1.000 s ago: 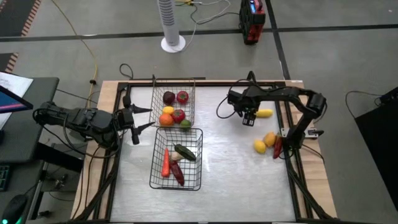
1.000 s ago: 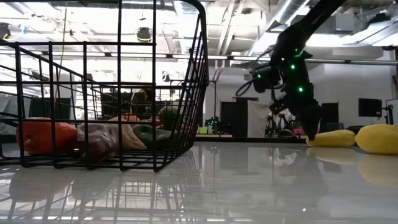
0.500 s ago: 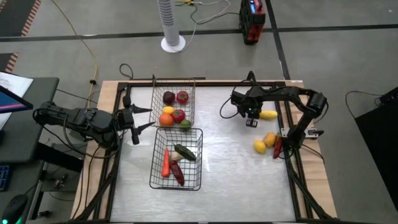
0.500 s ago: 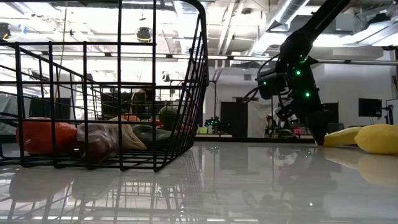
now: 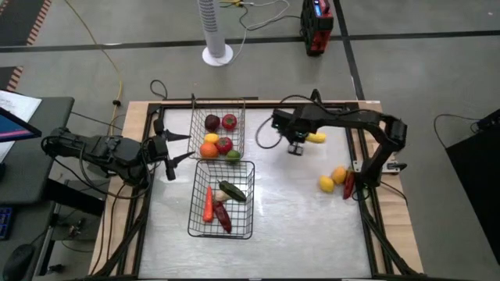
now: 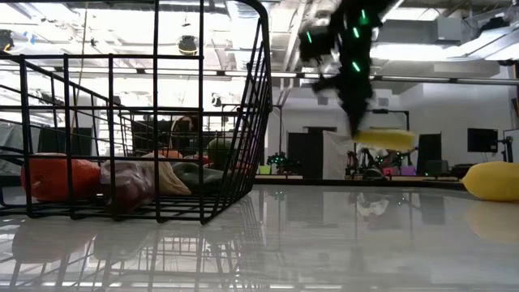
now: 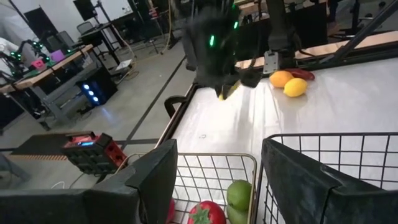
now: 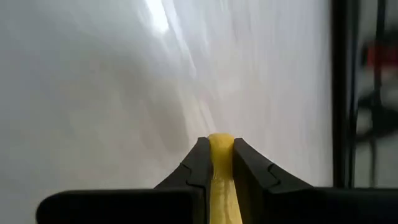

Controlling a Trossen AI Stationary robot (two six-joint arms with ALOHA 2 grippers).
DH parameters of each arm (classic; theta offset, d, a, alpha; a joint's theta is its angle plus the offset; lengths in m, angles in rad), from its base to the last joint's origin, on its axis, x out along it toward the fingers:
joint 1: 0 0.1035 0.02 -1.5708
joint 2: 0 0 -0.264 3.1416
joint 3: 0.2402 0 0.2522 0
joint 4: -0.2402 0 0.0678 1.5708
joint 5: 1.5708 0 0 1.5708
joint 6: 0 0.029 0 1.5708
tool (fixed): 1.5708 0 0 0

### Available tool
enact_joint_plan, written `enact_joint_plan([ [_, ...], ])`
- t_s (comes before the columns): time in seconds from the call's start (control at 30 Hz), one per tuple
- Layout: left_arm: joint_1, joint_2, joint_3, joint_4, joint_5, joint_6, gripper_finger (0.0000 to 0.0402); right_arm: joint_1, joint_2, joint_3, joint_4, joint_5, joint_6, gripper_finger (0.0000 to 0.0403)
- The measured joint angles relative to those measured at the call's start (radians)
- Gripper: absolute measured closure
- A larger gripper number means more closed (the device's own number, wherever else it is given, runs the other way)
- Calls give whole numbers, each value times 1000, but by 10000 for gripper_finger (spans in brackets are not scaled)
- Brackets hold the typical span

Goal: Sort produce into baskets
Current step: Put the corn into the black wire basket, then put the left lemon into the gold wire basket

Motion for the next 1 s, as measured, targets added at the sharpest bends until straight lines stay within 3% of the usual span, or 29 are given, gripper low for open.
enact_joint_plan([
  [0.33,0,0,0,-5,-8,-1,178,304,0,310,331,-273,54,332],
  [0.6,0,0,0,2,-6,-5,178,458,13,336,686,-323,76,319],
  [0.7,0,0,0,2,-6,-6,178,476,44,334,725,-323,56,282],
  [0.87,0,0,0,2,-5,-8,178,477,111,332,720,-323,64,185],
  [1.0,0,0,0,-4,-5,-11,178,459,98,333,515,-321,78,131],
])
